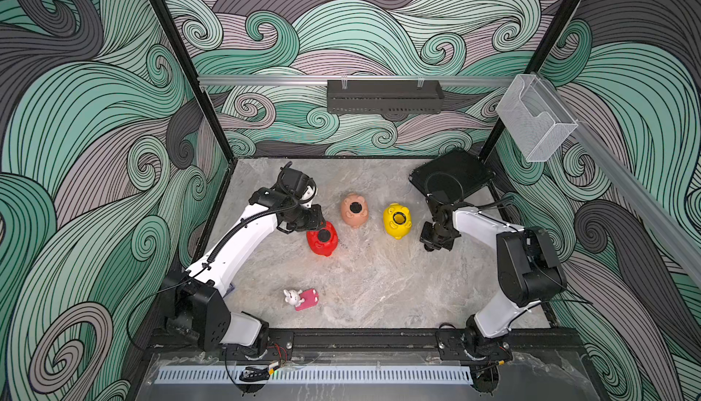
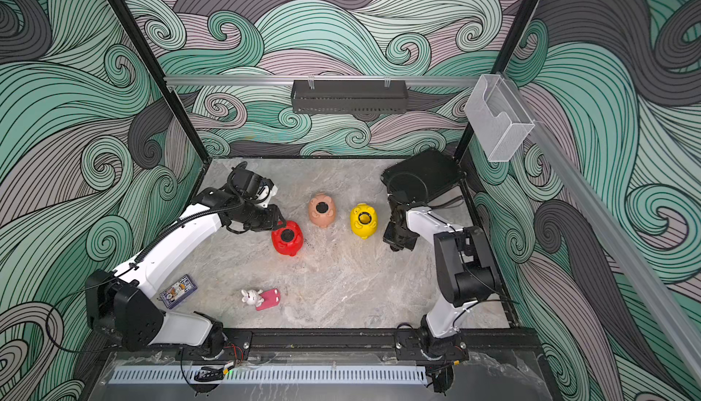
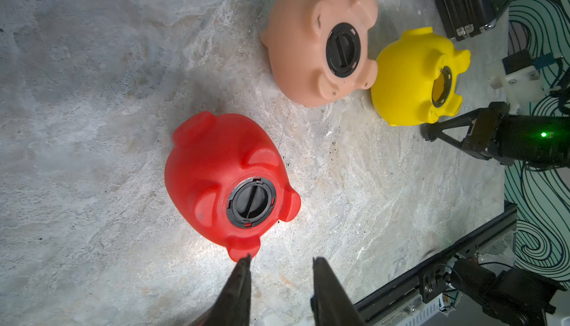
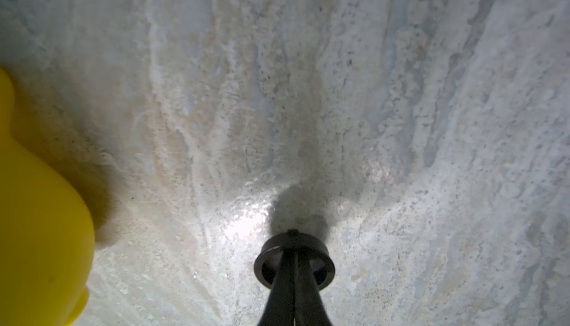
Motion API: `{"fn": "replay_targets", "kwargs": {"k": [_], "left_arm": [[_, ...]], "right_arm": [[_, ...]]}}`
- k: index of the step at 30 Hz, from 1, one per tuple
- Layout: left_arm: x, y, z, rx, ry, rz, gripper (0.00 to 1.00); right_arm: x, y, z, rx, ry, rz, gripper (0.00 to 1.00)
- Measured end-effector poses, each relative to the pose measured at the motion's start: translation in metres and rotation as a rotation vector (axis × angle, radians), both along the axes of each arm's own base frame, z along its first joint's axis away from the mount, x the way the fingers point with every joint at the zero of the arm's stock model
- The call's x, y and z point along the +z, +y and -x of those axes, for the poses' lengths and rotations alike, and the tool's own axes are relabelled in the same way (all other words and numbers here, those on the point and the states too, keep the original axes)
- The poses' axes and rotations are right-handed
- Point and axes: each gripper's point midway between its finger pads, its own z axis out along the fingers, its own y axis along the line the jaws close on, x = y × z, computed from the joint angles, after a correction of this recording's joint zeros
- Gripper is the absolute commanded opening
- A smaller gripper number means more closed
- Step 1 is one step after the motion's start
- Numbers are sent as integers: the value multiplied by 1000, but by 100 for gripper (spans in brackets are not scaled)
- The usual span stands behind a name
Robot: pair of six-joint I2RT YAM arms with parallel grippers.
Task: Close piggy banks
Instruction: Move the knob to the center of the board, then pick up the knob at the center of the board.
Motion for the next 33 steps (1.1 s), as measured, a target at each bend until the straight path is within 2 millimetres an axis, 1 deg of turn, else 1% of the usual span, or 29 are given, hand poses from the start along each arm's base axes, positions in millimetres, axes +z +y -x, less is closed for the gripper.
{"fn": "replay_targets", "kwargs": {"k": [8,12,18,29,33], "left_arm": [[-1,0,0,-1,2,-1,35],[-2,0,0,-1,7,-3,35],[-12,-1,-2,-2,37,-14,35],[-13,-2,-3,-5,41,-9,35],[-15,-3,-3,-7,49,-8,35]], "right_arm": [[-3,-1,1,24,4,11,14],[-6,-2,2,23,11,13,13],[-9,-3,3,20,19,11,13],[-10,-4,2,41,20,10,14],[-10,-4,2,57,23,13,11]]}}
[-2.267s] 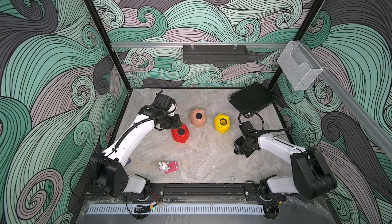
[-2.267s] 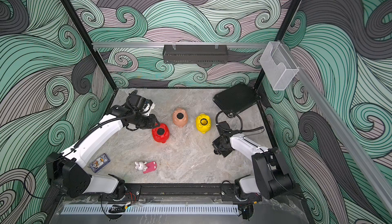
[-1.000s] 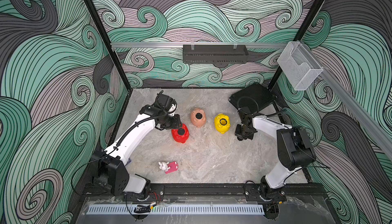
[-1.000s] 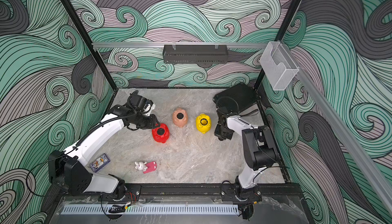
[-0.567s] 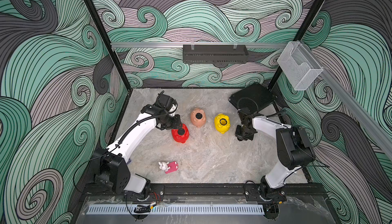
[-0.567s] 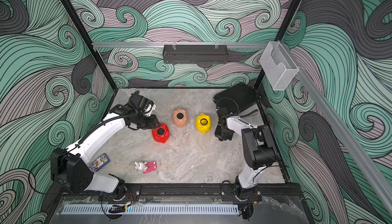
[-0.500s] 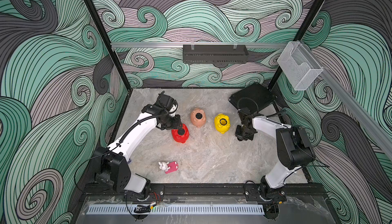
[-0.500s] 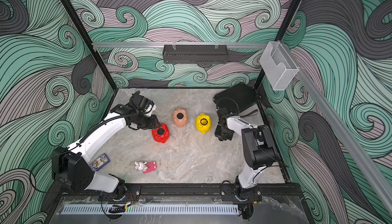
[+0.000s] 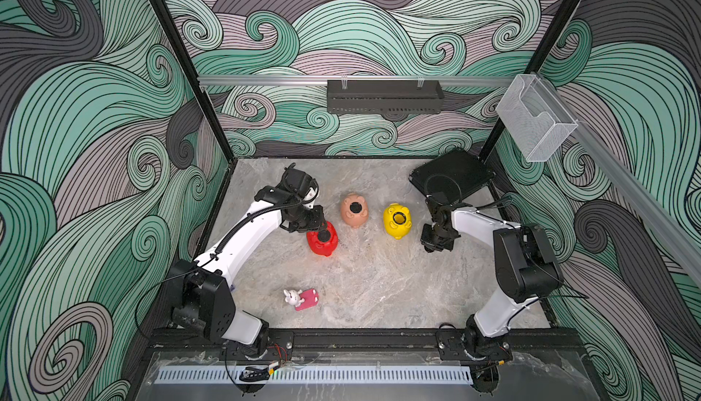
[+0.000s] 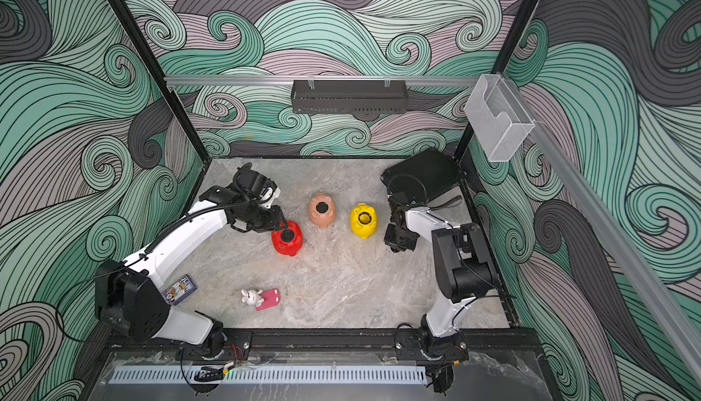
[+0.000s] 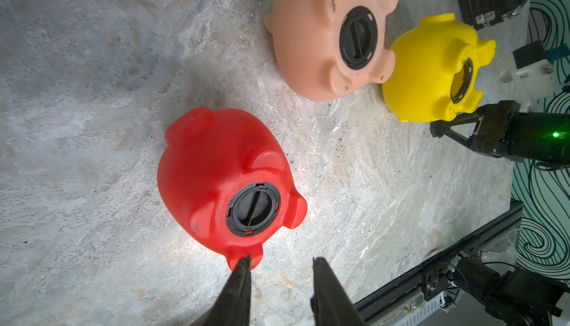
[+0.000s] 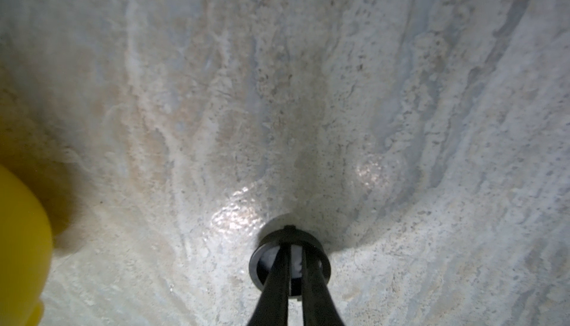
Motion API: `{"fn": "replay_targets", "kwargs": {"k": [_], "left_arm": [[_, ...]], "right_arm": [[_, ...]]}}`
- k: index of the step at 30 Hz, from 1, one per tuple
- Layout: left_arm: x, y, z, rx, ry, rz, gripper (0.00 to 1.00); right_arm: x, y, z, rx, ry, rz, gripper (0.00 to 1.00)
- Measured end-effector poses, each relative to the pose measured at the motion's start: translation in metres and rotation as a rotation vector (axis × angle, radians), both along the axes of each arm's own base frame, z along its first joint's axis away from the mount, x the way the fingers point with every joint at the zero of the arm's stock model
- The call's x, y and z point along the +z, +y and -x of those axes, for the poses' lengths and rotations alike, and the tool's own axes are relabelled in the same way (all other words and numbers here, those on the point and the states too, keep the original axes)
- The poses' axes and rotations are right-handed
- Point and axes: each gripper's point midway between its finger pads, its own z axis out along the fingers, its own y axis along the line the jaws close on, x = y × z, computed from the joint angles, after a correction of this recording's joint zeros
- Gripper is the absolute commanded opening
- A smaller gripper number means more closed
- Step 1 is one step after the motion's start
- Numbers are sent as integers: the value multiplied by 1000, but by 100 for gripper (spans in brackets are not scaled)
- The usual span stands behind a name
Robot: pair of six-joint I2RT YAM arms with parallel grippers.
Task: Close piggy banks
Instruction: Pick up the knob at the center of the board.
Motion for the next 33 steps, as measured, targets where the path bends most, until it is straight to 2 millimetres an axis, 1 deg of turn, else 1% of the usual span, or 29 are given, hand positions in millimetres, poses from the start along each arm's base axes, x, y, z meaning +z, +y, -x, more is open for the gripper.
{"fn": "replay_targets", "kwargs": {"k": [11,16,26,33], "left_arm": [[3,-4,-4,-4,-6,13,34],[0,-4,-5,-4,2,10,34],[1,-4,-5,-5,1,13,34],[12,-10,-12,-12,-29,45,34]], "right_arm": [[0,1,-8,37,-27,-5,0],[1,1,-15,40,-56,-12,0],[1,4,-17,120,-66,-22,0],[5,5,-20,178,-80,-15,0]]}}
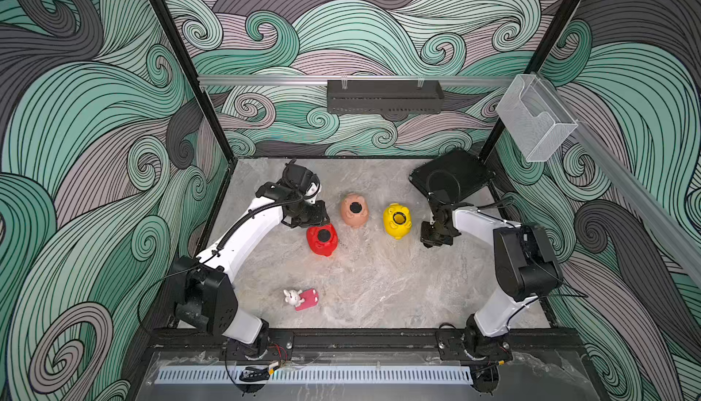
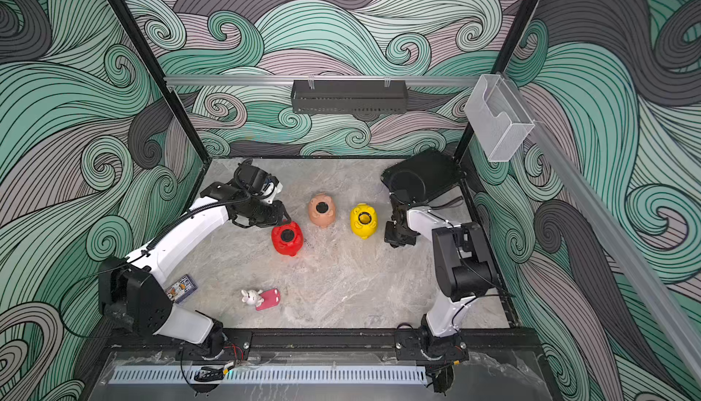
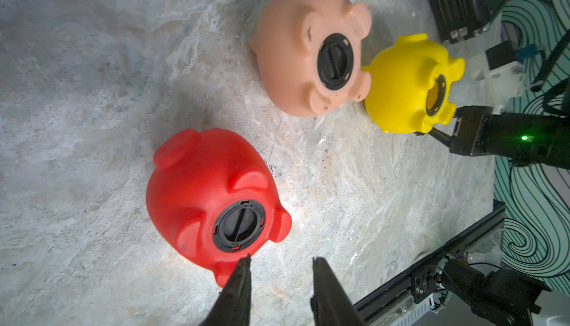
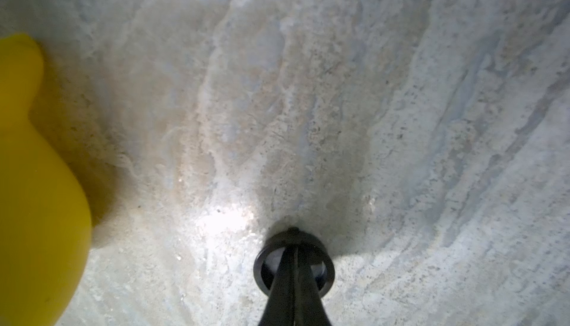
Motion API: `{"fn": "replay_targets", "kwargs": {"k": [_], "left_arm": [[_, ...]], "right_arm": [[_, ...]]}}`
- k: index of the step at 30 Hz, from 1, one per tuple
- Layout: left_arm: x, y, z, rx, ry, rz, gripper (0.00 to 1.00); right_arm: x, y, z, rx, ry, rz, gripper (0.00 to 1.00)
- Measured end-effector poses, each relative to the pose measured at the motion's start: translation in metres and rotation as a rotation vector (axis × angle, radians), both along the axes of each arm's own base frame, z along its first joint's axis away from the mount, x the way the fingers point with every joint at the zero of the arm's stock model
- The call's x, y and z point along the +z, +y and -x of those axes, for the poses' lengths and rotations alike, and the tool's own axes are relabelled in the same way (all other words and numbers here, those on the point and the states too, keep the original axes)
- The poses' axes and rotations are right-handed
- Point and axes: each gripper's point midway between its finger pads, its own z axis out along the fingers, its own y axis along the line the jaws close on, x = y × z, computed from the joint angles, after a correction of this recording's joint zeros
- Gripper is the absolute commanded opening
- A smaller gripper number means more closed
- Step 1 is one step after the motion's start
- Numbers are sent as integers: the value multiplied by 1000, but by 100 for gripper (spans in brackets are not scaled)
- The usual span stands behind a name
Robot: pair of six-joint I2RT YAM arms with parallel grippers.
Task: Close piggy banks
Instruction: Pick up the knob at the center of the board.
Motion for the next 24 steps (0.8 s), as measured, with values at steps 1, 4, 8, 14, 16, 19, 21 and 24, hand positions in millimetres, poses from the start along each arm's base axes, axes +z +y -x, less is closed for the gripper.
{"fn": "replay_targets", "kwargs": {"k": [1,4,8,14,16,19,21,24], "left_arm": [[1,-1,-1,-2,-3,6,34],[3,-3,-3,-5,-14,17,34],[4,-6,-3,-11,-15,31,34],[5,-9,-1,-20,-8,51,34],[6,-10,-1,-23,-7,58,34],[8,-13,-1,-25,-8,75,34],[9,-14,-2,-26,-12,83,34],[10,-16,-4,-24,-18,97,34]], "right_arm": [[2,0,-1,11,-6,1,0],[12,1,-7,46,-39,4,0],[30,1,-19,90,-105,13,0],[57,2,-35,156,-188,33,0],[68,3,-42,173,-221,36,0],[86,6,-48,202,-270,32,0],[99,8,-51,221,-300,28,0],[120,14,-55,269,-355,10,0]]}}
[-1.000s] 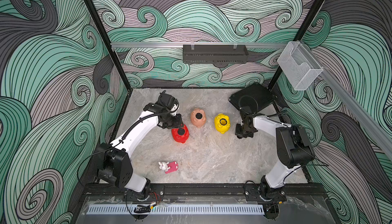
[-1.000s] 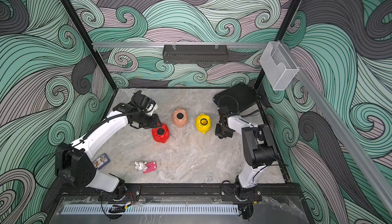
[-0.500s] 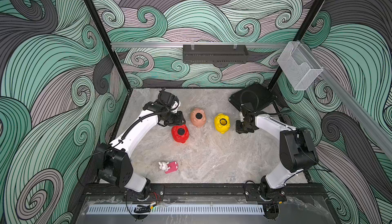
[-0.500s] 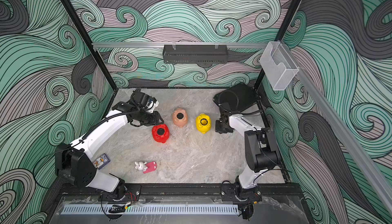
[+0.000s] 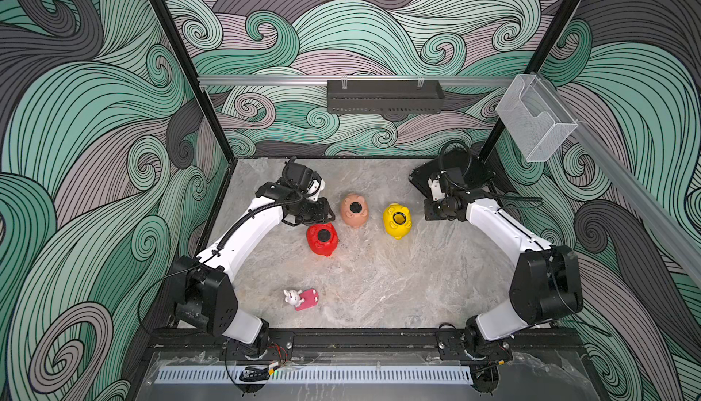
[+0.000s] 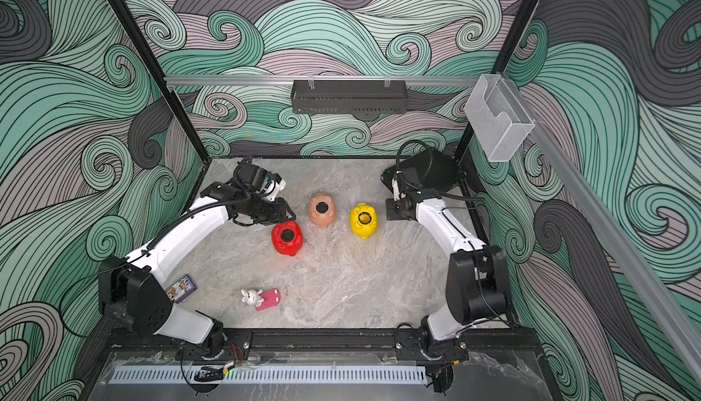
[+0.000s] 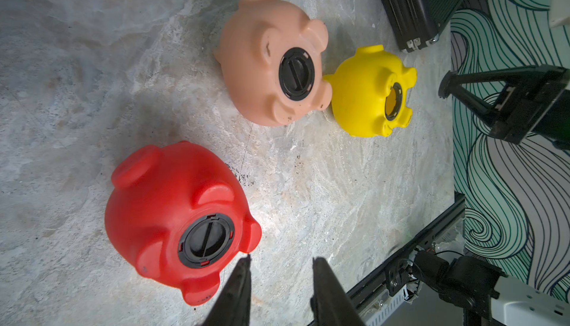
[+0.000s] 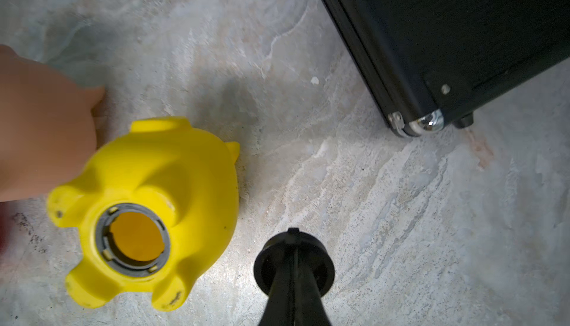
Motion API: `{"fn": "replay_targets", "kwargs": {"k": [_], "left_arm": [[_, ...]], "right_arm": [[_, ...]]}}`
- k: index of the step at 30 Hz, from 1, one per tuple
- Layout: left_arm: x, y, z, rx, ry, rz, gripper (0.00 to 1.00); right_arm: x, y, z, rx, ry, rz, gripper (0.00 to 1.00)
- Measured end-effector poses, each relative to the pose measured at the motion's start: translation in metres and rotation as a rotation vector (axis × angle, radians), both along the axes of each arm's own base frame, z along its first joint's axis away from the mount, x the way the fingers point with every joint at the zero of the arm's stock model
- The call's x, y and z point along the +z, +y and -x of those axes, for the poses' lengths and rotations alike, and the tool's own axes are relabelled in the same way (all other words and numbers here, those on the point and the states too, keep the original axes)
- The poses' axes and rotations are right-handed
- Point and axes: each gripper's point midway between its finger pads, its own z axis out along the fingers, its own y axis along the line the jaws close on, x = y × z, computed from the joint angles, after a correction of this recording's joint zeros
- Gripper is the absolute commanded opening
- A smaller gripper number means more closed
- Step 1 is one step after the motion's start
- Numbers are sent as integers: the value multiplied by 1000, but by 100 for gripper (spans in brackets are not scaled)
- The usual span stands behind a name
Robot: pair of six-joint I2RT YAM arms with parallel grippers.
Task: Close piggy banks
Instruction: Pick up the knob at the center of the board, then insert the knob into the piggy bank.
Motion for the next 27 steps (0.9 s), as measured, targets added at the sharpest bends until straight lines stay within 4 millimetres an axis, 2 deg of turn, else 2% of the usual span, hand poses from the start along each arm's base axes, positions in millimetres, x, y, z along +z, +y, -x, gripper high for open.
{"fn": "replay_targets", "kwargs": {"k": [4,16,21,27], "left_arm": [[1,-2,-1,-2,-3,14,34],[-5,-7,-7,-10,6,27,34],[-6,-8,-7,-11,5,28,34],[-6,-9,-9,-12,-3,32,34]], "right_arm": [[20,18,-1,135,-47,-48,0],[55,72,6,674,-134,-95,0],[55,82,9,843,-131,-53,0],[45,91,14,978,-90,-16,0]]}}
